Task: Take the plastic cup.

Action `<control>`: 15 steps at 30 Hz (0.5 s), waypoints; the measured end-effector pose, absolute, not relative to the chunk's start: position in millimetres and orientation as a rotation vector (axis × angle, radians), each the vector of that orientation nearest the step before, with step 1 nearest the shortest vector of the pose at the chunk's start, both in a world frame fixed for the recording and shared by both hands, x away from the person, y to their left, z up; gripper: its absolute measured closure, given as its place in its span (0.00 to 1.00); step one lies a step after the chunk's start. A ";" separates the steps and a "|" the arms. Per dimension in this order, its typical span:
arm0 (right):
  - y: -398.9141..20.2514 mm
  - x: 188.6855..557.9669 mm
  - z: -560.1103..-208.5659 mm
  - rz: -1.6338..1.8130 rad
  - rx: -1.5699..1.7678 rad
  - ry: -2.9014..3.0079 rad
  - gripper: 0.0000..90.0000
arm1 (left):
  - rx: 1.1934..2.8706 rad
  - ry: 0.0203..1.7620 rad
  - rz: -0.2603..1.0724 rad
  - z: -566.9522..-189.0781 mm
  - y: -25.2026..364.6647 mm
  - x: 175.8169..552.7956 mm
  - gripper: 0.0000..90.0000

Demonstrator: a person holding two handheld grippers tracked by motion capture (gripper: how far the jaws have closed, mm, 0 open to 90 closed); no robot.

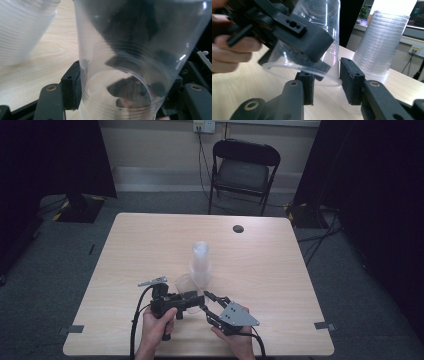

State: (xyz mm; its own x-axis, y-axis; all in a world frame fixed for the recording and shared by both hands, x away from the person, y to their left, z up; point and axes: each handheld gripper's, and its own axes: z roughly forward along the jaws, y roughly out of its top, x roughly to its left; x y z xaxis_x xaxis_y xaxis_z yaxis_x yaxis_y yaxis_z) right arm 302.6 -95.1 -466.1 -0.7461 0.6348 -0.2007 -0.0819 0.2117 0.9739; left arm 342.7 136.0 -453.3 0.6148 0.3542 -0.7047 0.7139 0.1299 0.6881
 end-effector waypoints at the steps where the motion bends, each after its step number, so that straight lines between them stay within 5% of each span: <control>1: -93.8 303.2 -466.4 1.575 0.509 1.908 0.73 | 1.486 0.953 -0.326 -453.4 135.1 342.2 0.39; 15: -85.1 306.0 -465.7 1.602 0.508 1.839 0.78 | 1.467 0.925 -0.371 -452.4 126.3 338.4 0.38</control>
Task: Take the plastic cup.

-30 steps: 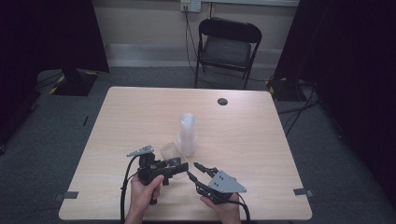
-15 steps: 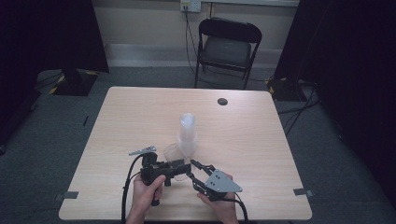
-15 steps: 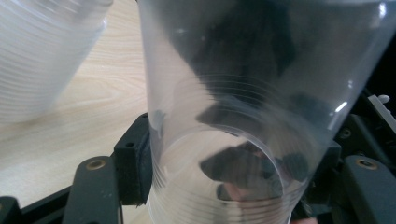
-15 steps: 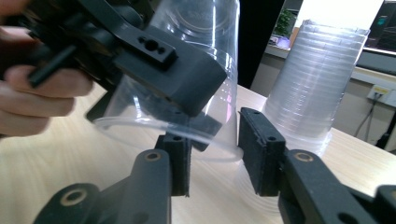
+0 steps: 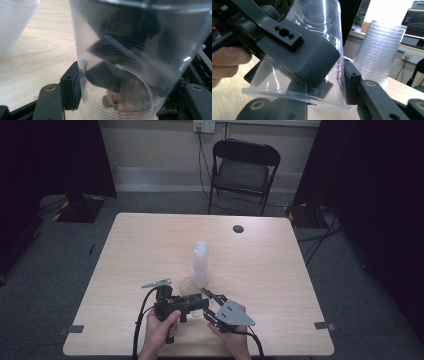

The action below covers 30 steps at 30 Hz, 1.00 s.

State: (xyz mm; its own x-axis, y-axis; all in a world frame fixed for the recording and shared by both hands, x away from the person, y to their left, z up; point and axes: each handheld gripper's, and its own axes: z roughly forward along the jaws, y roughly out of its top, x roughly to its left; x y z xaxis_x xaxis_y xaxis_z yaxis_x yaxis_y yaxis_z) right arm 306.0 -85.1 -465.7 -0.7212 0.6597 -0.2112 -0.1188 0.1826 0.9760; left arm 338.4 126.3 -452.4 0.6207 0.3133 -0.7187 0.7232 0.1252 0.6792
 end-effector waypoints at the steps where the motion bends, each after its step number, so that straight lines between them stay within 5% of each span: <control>1: -85.4 306.7 -465.9 1.603 0.510 1.832 0.80 | 1.469 0.923 -0.372 -452.5 126.6 338.7 0.37; 13: -90.8 306.9 -468.5 1.646 0.520 1.797 0.96 | 1.472 0.913 -0.330 -451.8 128.0 337.1 0.25; 30: -100.0 307.4 -467.5 1.635 0.566 1.772 0.98 | 1.479 0.889 -0.275 -446.9 133.1 334.5 0.20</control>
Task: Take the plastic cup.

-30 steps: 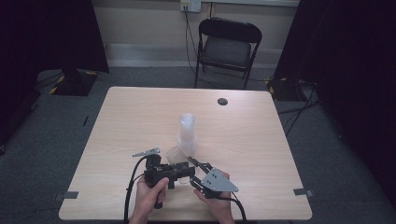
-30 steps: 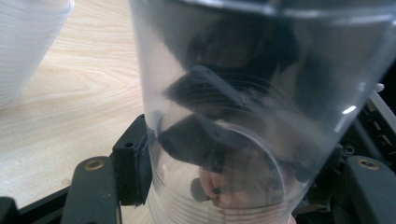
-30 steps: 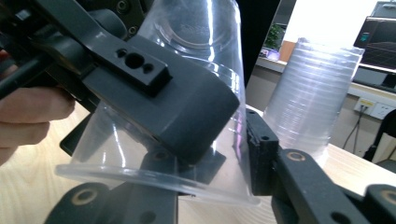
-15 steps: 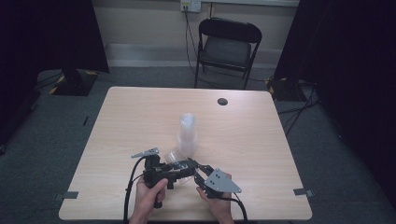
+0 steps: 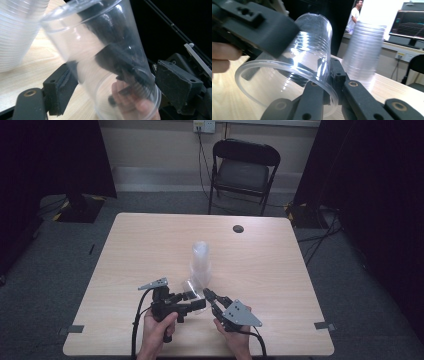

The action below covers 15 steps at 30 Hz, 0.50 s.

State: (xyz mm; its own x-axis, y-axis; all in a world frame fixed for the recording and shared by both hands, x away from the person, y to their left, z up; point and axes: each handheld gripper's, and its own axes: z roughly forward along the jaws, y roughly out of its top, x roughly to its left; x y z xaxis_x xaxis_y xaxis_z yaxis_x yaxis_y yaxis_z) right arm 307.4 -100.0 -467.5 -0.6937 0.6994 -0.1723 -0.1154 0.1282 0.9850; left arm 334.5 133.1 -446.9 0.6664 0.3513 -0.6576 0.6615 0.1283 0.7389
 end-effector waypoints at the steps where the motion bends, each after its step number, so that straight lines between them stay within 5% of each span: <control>1: -101.4 307.5 -467.1 1.641 0.570 1.772 0.99 | 1.477 0.886 -0.267 -445.7 134.5 334.3 0.20; 15: -119.0 310.2 -462.0 1.642 0.683 1.781 0.99 | 1.530 0.883 -0.134 -444.0 142.4 331.3 0.19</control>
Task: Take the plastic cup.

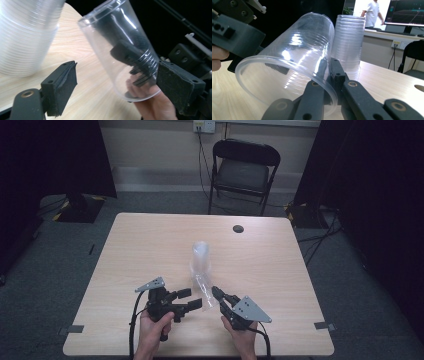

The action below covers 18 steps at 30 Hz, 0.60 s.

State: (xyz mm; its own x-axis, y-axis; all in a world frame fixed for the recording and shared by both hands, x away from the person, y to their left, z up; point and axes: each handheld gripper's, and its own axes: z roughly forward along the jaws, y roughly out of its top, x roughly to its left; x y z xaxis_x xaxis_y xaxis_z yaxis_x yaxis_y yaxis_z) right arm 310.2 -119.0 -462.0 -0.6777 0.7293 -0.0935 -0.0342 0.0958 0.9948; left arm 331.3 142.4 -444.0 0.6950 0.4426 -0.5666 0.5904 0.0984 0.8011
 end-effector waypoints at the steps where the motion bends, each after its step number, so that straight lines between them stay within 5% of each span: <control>1: -119.0 310.2 -462.0 1.642 0.683 1.781 0.99 | 1.530 0.883 -0.134 -444.0 142.4 331.3 0.19; 18: -135.8 311.8 -445.3 1.603 0.868 1.992 1.00 | 1.638 0.804 0.380 -447.3 147.4 320.1 0.24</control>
State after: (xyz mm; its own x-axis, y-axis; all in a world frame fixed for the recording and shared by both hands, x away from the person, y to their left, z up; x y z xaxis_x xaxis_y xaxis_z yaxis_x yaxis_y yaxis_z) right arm 311.8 -135.8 -445.3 -0.7073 0.7053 0.0483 0.1983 0.1323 0.9712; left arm 320.1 147.4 -447.3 0.7064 0.6840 -0.1819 0.2935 -0.0492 0.9547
